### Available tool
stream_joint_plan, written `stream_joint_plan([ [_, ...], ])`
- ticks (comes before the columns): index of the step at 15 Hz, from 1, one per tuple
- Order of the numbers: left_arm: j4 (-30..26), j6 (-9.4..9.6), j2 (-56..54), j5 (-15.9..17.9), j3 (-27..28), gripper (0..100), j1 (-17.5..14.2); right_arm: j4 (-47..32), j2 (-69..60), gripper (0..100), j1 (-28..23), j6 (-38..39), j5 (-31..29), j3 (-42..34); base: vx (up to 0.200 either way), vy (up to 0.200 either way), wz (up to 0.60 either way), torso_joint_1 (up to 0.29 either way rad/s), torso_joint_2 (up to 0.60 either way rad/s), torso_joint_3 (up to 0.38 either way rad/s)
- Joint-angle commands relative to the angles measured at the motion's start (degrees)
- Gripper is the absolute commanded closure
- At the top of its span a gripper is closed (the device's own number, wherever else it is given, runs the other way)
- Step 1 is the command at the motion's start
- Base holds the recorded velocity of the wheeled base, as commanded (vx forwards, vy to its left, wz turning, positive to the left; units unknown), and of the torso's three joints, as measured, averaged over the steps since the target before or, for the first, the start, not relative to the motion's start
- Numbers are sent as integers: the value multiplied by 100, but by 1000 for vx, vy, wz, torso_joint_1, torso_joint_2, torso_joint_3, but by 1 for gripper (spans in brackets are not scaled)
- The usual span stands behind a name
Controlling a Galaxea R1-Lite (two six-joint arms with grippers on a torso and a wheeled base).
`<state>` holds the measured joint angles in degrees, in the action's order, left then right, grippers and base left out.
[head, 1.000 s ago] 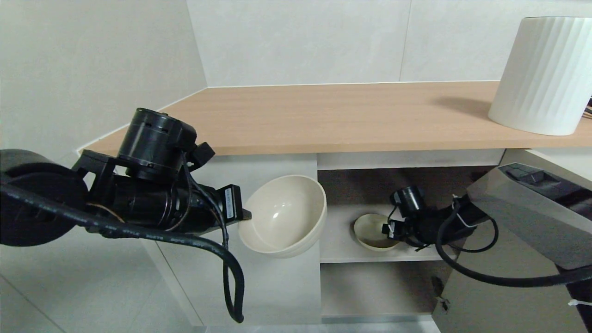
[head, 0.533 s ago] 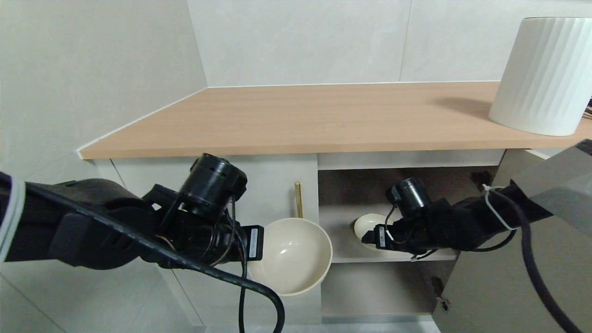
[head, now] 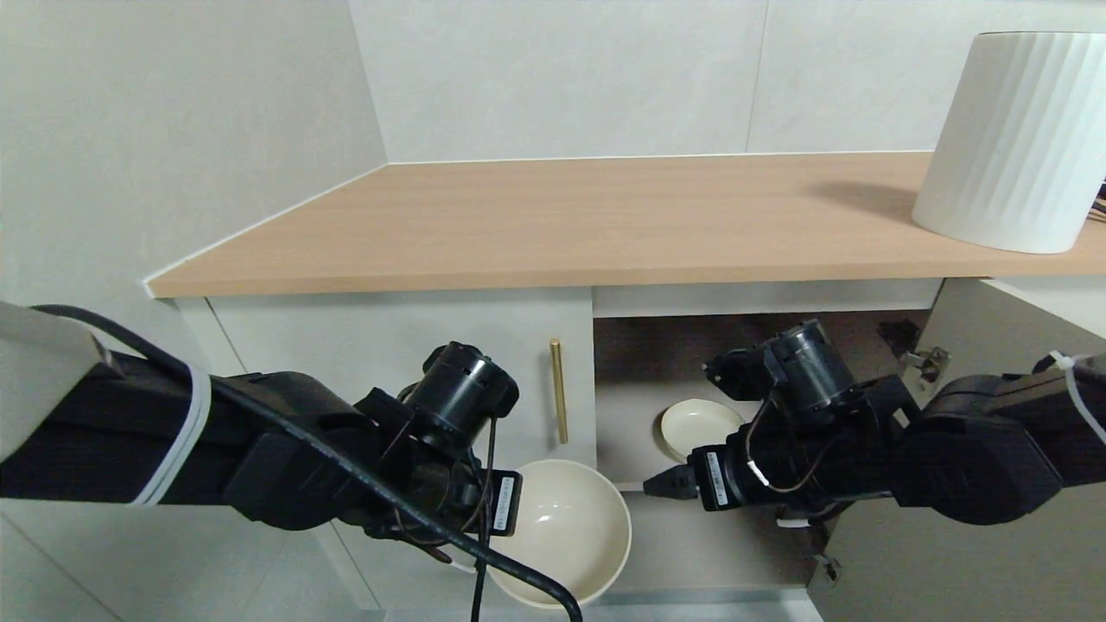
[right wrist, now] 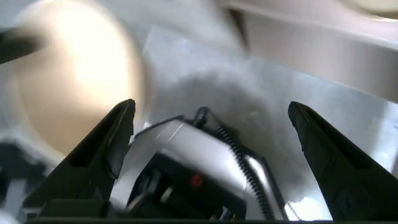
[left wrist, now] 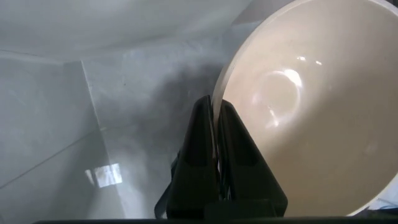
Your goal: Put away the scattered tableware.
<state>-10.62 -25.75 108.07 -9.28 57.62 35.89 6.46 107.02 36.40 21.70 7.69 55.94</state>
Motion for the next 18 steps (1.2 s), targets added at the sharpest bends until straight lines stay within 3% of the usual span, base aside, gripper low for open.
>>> stream_joint_plan([
  [1, -2, -9, 144, -13, 3, 100, 102, -4, -243, 0, 209, -8, 4, -92, 0, 0, 0, 0, 0, 0],
  [6, -2, -9, 74, -13, 38, 100, 182, 13, 21, 0, 526, -307, -92, -259, 0, 0, 0, 0, 0, 0],
  [9, -2, -9, -14, -4, 29, 100, 261, 39, 205, 0, 552, -307, -233, -242, 0, 0, 0, 0, 0, 0],
  [11, -10, -9, -93, -13, 12, 100, 366, 215, 442, 0, 552, -298, -629, -198, 0, 0, 0, 0, 0, 0],
  [18, -19, -18, -137, -39, -6, 100, 445, 409, 565, 0, 552, -271, -752, -171, 0, 0, 0, 0, 0, 0],
])
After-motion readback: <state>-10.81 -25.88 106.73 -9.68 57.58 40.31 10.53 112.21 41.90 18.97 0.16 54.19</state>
